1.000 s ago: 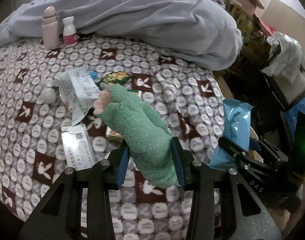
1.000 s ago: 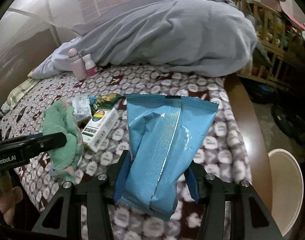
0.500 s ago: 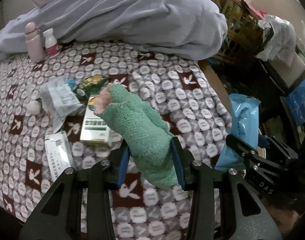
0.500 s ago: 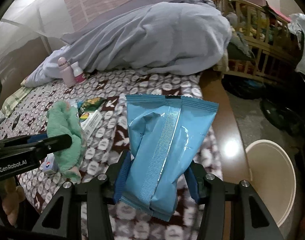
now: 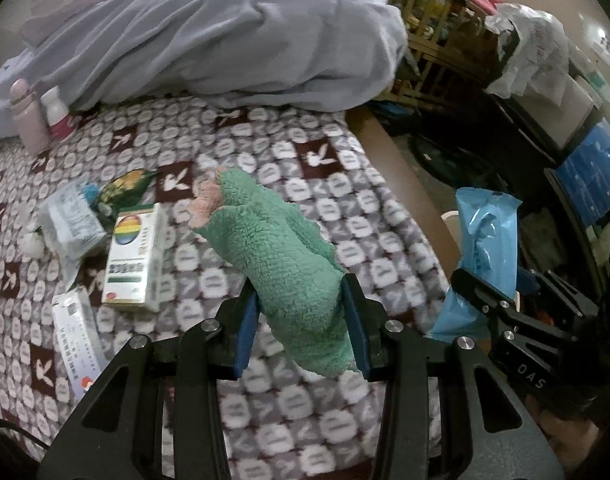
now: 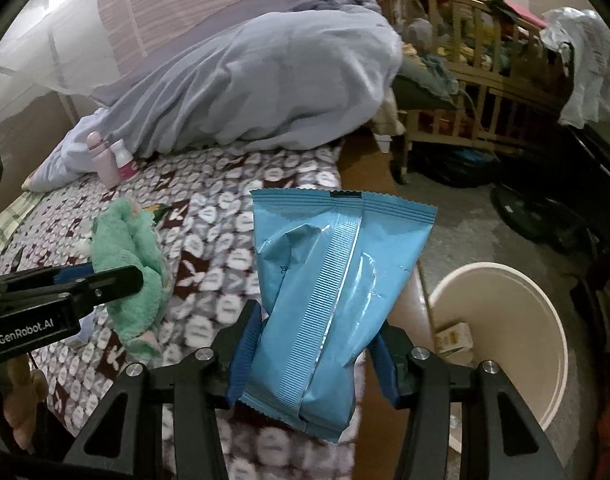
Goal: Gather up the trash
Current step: 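Carry the green towel and blue pack over the white bucket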
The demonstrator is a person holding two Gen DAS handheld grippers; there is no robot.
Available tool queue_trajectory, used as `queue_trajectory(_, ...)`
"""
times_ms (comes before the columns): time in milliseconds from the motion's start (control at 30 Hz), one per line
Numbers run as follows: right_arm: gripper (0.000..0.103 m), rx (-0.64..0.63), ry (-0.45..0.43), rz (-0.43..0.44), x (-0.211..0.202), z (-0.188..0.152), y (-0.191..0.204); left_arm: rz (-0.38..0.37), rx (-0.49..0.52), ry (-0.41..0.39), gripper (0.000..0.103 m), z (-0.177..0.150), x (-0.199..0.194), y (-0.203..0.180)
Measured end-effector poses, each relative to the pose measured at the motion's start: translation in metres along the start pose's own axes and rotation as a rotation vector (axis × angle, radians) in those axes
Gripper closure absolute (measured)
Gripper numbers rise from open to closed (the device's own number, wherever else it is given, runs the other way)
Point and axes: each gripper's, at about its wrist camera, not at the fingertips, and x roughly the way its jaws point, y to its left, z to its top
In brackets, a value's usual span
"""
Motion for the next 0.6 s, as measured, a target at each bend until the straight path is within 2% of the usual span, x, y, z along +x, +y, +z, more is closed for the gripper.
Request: queue_trajectory(600,0.053,0.113,-0.004,-0.096,-0.022,-0.018,-0.082,-0.062,0.146,0.020,0.065,0.011,0.023,-0.090)
